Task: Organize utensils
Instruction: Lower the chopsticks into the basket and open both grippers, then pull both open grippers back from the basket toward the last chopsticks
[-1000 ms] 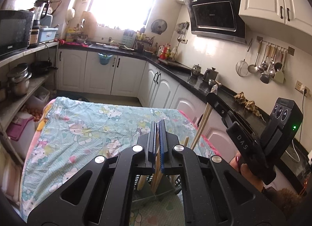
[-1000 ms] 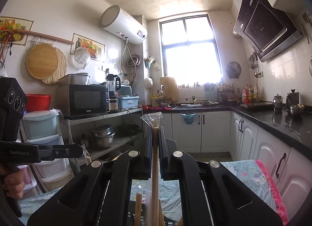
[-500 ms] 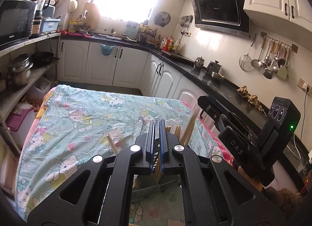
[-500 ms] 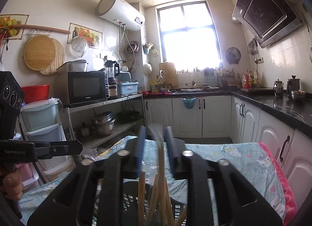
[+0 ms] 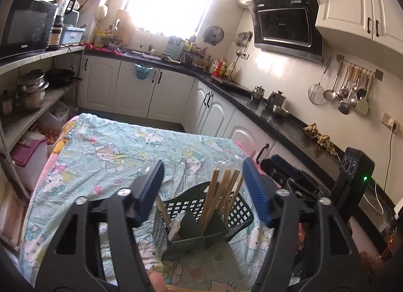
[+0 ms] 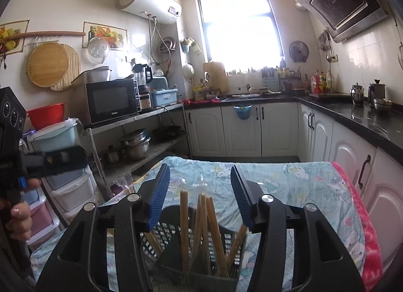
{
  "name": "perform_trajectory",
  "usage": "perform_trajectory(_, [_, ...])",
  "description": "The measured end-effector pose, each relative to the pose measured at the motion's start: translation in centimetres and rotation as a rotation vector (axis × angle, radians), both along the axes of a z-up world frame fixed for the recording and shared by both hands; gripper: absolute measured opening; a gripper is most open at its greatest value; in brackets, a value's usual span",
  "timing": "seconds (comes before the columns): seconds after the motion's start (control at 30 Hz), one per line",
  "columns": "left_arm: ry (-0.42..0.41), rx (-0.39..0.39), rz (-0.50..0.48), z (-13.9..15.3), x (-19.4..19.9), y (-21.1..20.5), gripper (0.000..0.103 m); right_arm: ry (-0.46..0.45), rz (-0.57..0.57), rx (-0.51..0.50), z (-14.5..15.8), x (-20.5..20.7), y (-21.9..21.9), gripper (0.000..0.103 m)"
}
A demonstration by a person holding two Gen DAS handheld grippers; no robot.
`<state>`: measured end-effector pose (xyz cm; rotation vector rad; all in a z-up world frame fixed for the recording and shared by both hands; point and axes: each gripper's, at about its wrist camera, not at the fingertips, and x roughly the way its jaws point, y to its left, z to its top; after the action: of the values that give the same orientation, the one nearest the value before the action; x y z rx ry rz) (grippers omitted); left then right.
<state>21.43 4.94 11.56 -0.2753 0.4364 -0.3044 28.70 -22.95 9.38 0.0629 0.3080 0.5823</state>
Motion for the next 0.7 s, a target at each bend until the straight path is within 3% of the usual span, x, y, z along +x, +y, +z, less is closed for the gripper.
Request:
perform_trajectory(0.23, [-0.009,-0.011,0.028,0.5,-2.3,0.9,0.091,0.014,0.003,-0.007,0.5,-1.6,-1.0,0.055])
perform_trajectory(0.7, [0.040,-0.024,0.051,-1.7,-5.2,1.5,0.092,0.029,0.049,-0.072,0.3,-5.0,-1.4,0.062])
